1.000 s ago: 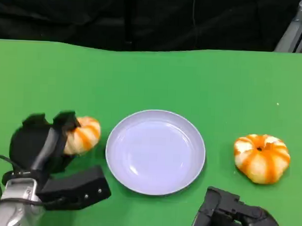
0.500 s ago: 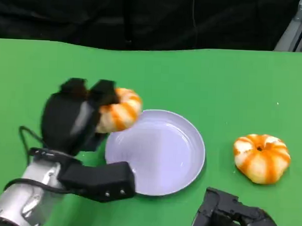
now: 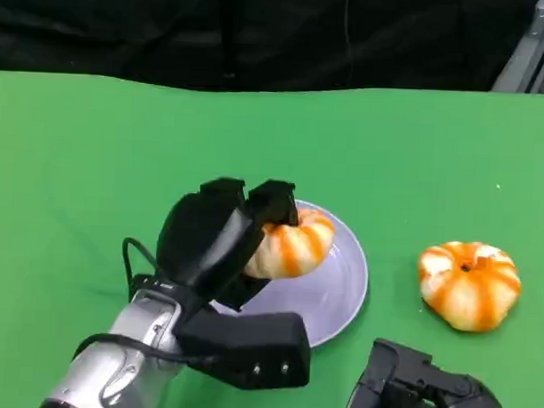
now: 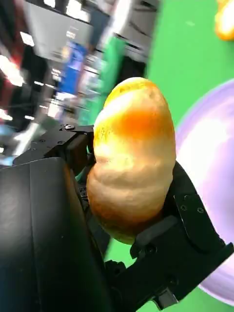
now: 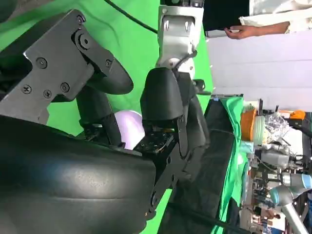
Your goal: Grasp the bread from the table and place it into the plate.
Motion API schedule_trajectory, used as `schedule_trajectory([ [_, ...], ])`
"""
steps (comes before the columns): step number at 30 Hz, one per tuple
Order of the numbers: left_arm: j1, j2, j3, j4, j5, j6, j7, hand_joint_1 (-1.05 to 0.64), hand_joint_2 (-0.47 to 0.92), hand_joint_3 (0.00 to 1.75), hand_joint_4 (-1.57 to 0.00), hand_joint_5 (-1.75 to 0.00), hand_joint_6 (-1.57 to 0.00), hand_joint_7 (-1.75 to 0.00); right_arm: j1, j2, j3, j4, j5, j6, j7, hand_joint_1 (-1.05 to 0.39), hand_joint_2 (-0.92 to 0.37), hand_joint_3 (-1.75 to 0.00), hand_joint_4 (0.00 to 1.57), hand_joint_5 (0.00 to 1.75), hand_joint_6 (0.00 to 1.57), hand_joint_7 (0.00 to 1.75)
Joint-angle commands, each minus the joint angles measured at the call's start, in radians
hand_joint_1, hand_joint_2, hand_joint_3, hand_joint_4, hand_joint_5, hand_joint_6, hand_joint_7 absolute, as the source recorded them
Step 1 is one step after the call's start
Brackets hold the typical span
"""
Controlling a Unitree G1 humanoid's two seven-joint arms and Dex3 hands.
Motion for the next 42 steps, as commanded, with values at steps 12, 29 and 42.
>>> schedule_trajectory([
  [12,0.003,0.075,-0.052,-0.215,-0.049,0.255,-0.662,-0.60,0.92,0.32,-0.12,-0.52,-0.33,-0.15,0.003,-0.005,0.000,-0.016,-0.011,0.008,-0.005,-0.06,-0.30,-1.39,0.71,1.70,0.70,1.50],
  [29,-0.022,0.108,-0.083,-0.313,0.006,0.379,-0.854,-0.86,0.92,0.46,0.00,-0.27,-0.16,-0.01,-0.005,-0.006,-0.002,-0.011,-0.017,0.010,-0.003,-0.05,-0.31,-1.38,0.72,1.69,0.70,1.49],
  [42,-0.020,0.132,-0.072,-0.366,0.006,0.379,-0.876,-0.92,0.92,0.47,0.00,-0.22,-0.16,-0.01,-0.010,-0.005,-0.002,-0.004,-0.018,0.010,-0.003,-0.05,-0.31,-1.38,0.72,1.69,0.70,1.48],
])
